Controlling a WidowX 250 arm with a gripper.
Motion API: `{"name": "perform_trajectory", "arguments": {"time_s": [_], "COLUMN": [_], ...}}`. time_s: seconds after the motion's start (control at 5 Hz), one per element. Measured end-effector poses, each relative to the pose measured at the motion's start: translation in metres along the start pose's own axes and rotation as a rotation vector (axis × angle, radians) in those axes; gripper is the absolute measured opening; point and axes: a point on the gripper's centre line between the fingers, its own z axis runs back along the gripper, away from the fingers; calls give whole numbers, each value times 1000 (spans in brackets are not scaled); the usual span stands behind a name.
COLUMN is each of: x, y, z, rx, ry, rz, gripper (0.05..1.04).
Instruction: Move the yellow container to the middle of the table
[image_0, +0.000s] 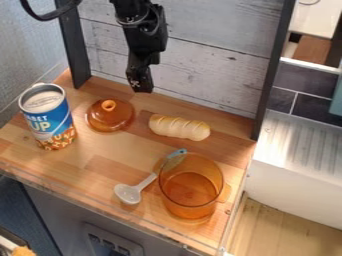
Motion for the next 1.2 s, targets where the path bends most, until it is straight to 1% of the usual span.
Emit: {"name": "perform_trajectory", "arguments": {"time_s": [0.2, 0.4, 0.6, 0.8, 1.0, 1.2], "x": [0, 7, 11, 24, 46, 53], "y": [-5, -15, -23, -39, -66, -90], "z": [-9, -12, -6, 6, 16, 12], "rx": [-32, -70, -71, -64, -82, -126], "ry": [-2, -52, -67, -76, -69, -69], "rz": [6, 30, 38, 44, 54, 78], "gripper": [1000, 1001, 1000, 1000, 1000, 1000]}}
